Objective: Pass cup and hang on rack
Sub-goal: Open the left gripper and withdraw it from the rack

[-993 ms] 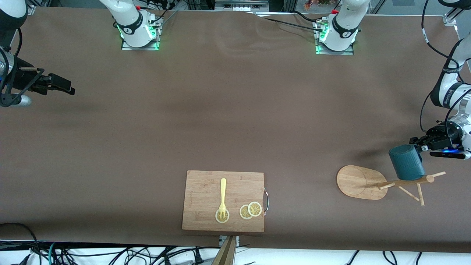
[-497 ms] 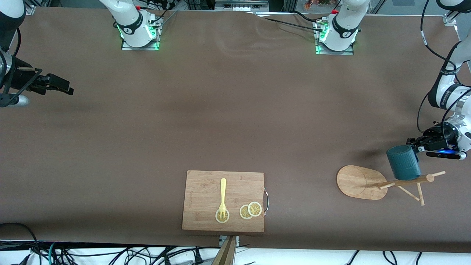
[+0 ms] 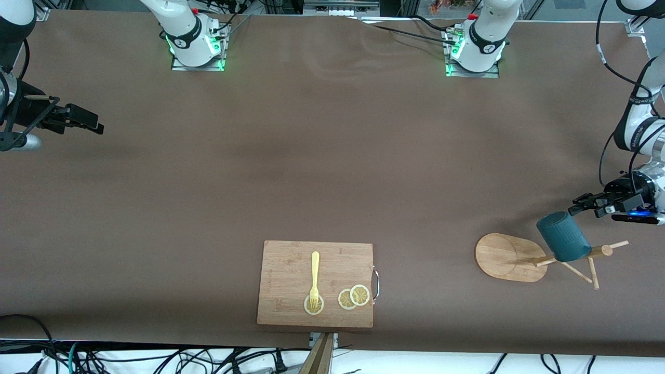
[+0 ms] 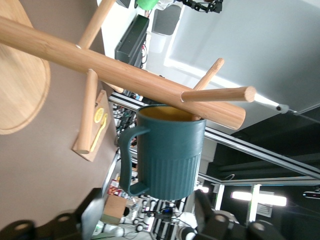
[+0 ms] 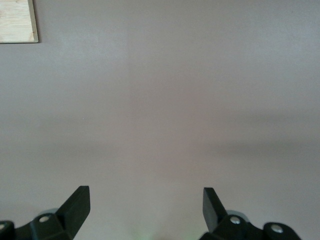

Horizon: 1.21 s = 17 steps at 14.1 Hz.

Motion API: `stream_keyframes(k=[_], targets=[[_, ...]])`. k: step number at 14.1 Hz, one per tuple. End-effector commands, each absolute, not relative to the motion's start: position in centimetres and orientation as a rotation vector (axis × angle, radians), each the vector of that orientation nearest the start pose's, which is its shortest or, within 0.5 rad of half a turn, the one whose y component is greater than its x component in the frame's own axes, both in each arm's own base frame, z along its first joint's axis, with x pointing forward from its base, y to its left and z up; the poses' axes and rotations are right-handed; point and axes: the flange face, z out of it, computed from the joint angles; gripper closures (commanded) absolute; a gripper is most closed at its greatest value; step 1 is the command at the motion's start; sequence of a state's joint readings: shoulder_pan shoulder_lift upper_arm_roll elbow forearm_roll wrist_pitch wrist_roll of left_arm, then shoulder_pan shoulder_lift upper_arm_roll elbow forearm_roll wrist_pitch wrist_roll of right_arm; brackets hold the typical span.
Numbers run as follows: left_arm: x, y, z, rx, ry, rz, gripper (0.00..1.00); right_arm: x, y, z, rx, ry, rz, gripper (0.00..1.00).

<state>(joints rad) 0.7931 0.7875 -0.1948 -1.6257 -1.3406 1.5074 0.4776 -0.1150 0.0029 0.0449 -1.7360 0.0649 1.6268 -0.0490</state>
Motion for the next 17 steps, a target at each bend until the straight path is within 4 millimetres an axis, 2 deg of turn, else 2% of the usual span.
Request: stream_keyframes(k=[1, 3, 5, 7, 9, 11, 13, 15, 17], targets=[[57.1, 30.6, 22.5, 1.561, 0.533, 0.056, 0.0, 54.5, -3.2, 55.7, -3.075, 0.035, 0.16, 0.0], [56.3, 31.7, 26.3, 1.658, 0.483, 0.061, 0.0, 54.5, -3.3, 55.8, -3.075, 0.035, 0.157, 0.0], [55.1, 31.5, 30.8, 1.785, 0.418, 0.032, 0.0, 54.5, -3.3, 55.6, -3.075, 0.03, 0.162, 0.0], [54.1, 30.4, 36.1, 1.913, 0.35, 0.011, 0.0, 54.5, -3.3, 55.7, -3.075, 0.033, 0.159, 0.0], [53.6, 28.1, 42.6, 2.103, 0.259, -0.001, 0.0, 54.6, -3.3, 55.5, -3.074, 0.033, 0.164, 0.0], [52.6, 24.4, 49.3, 2.304, 0.145, 0.002, 0.0, 54.6, -3.3, 55.6, -3.074, 0.033, 0.162, 0.0], [52.1, 19.3, 55.4, 2.505, 0.007, 0.011, 0.0, 54.6, -3.3, 55.5, -3.074, 0.035, 0.164, 0.0], [51.6, 13.0, 59.6, 2.702, -0.063, -0.04, 0.0, 54.6, -3.3, 55.6, -3.074, 0.033, 0.162, 0.0], [50.6, 7.2, 62.0, 2.888, -0.048, -0.085, 0.0, 54.6, -3.3, 55.6, -3.074, 0.033, 0.162, 0.0]])
